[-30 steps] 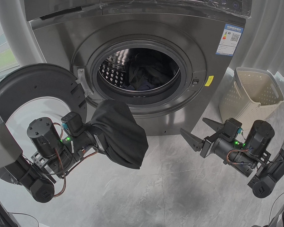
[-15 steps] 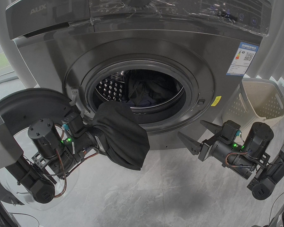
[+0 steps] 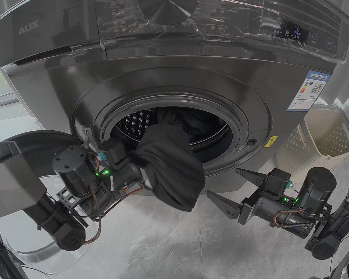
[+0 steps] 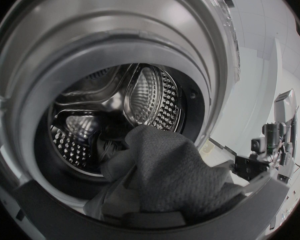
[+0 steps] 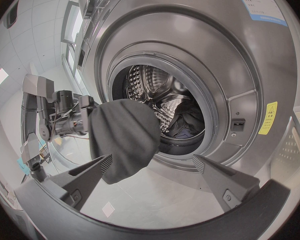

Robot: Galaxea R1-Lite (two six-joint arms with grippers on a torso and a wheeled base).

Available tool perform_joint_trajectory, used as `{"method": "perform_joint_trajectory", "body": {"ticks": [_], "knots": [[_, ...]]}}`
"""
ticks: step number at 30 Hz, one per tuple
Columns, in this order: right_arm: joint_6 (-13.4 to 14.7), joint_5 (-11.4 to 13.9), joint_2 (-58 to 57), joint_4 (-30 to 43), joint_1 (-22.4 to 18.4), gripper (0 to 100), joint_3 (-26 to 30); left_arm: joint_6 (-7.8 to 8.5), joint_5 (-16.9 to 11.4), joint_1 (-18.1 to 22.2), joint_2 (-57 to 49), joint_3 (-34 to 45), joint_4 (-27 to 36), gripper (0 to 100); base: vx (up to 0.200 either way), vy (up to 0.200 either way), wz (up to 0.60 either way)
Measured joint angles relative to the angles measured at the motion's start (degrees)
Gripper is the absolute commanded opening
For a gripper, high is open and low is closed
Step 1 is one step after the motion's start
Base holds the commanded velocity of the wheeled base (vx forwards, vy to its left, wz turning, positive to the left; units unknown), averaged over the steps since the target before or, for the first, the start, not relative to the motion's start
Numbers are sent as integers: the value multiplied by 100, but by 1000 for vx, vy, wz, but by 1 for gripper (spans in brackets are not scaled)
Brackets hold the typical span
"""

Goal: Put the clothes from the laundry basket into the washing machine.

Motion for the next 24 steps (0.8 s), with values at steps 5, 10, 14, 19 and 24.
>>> {"method": "perform_joint_trajectory", "body": {"ticks": [5, 10, 14, 19, 24], "knots": [[5, -9, -33, 0, 74, 100, 45, -12, 57, -9, 489, -898, 12, 0, 0, 0, 0], [2, -9, -82, -2, 112, 100, 67, -15, 187, 18, 1112, -1888, 78, 0, 0, 0, 0], [2, -6, -112, -2, 124, 100, 76, -17, 263, 39, 1593, -2694, 294, 0, 0, 0, 0], [2, -4, -132, -2, 138, 100, 83, -20, 345, 124, 2089, -3772, 803, 0, 0, 0, 0], [2, -2, -143, -5, 146, 100, 87, -30, 438, 228, 2511, -4854, 1406, 0, 0, 0, 0]]}}
